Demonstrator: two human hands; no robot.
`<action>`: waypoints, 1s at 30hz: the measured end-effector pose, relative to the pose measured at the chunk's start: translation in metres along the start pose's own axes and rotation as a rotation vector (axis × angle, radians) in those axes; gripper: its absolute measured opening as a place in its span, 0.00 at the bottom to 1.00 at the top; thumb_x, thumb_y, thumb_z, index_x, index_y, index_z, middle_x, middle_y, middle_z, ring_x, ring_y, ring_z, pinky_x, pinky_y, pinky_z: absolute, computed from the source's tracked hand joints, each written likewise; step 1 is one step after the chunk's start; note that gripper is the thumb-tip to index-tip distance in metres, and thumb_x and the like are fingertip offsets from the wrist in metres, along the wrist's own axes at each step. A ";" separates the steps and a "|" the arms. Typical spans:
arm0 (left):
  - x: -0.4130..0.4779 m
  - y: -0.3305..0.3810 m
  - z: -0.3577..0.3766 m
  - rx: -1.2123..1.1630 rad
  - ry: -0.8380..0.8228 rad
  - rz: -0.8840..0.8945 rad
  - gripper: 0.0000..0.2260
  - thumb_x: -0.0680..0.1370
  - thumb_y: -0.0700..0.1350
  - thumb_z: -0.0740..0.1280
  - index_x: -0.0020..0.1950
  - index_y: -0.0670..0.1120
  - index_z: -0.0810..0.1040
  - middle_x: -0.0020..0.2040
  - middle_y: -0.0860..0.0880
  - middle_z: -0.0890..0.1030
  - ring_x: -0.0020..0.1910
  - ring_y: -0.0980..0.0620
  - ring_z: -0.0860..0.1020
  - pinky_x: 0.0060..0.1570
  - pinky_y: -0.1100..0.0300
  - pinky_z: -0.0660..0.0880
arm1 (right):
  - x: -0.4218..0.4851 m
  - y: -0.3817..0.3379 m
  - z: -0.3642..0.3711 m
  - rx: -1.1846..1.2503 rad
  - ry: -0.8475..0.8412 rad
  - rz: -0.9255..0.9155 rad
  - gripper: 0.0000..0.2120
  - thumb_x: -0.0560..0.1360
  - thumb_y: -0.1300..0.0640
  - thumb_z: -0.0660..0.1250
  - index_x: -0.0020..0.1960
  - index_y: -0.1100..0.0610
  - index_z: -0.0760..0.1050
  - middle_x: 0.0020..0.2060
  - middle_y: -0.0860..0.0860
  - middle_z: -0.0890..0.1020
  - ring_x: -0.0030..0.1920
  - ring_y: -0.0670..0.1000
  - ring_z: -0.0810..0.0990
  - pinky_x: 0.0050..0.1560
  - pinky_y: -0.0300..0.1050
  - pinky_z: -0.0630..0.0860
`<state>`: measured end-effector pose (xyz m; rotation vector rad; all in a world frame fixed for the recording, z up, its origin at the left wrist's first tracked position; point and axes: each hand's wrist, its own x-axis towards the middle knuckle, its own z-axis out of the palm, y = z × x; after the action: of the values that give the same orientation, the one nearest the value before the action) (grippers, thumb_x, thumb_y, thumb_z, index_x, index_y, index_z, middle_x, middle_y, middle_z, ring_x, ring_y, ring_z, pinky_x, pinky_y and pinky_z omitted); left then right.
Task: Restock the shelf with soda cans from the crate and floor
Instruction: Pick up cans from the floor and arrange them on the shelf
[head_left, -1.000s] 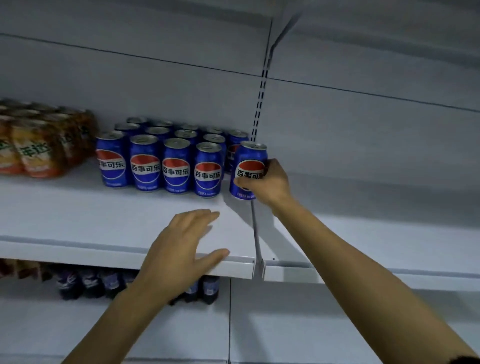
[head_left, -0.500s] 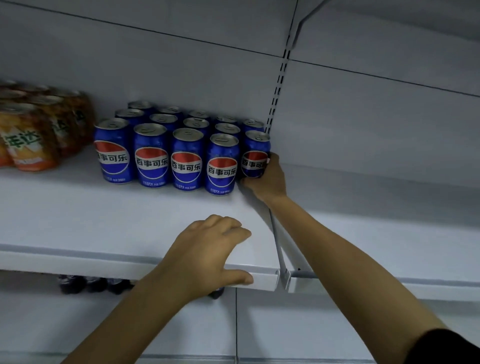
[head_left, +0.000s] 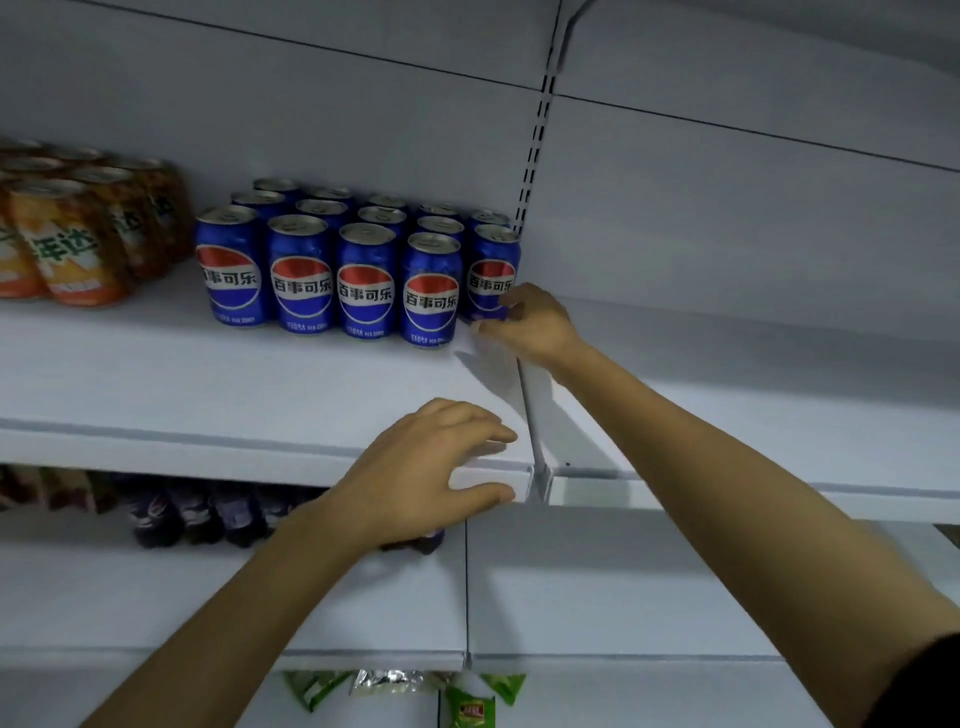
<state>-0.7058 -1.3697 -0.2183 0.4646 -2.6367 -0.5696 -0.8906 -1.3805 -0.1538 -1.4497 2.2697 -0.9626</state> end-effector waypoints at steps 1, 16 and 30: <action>-0.004 0.010 0.004 -0.030 0.020 0.012 0.27 0.70 0.66 0.58 0.64 0.55 0.75 0.63 0.59 0.75 0.62 0.61 0.68 0.61 0.63 0.68 | -0.019 -0.002 -0.006 0.008 -0.017 -0.048 0.19 0.73 0.56 0.71 0.61 0.60 0.73 0.55 0.56 0.79 0.57 0.55 0.78 0.55 0.46 0.73; -0.148 0.116 0.164 -0.005 -0.327 -0.329 0.36 0.73 0.57 0.69 0.77 0.53 0.56 0.74 0.50 0.63 0.72 0.49 0.63 0.65 0.53 0.67 | -0.343 0.162 0.010 -0.114 -0.246 0.219 0.39 0.69 0.42 0.74 0.72 0.55 0.64 0.68 0.53 0.72 0.66 0.53 0.72 0.62 0.50 0.72; -0.266 0.080 0.265 -0.254 -0.767 -0.682 0.27 0.77 0.47 0.68 0.74 0.49 0.63 0.66 0.50 0.71 0.64 0.53 0.70 0.54 0.65 0.66 | -0.480 0.289 0.139 0.180 -0.494 0.759 0.38 0.70 0.41 0.72 0.72 0.58 0.64 0.68 0.56 0.72 0.65 0.55 0.72 0.63 0.50 0.71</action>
<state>-0.6133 -1.1108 -0.4867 1.2911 -2.9700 -1.5287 -0.7949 -0.9307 -0.5030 -0.5590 2.0138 -0.4769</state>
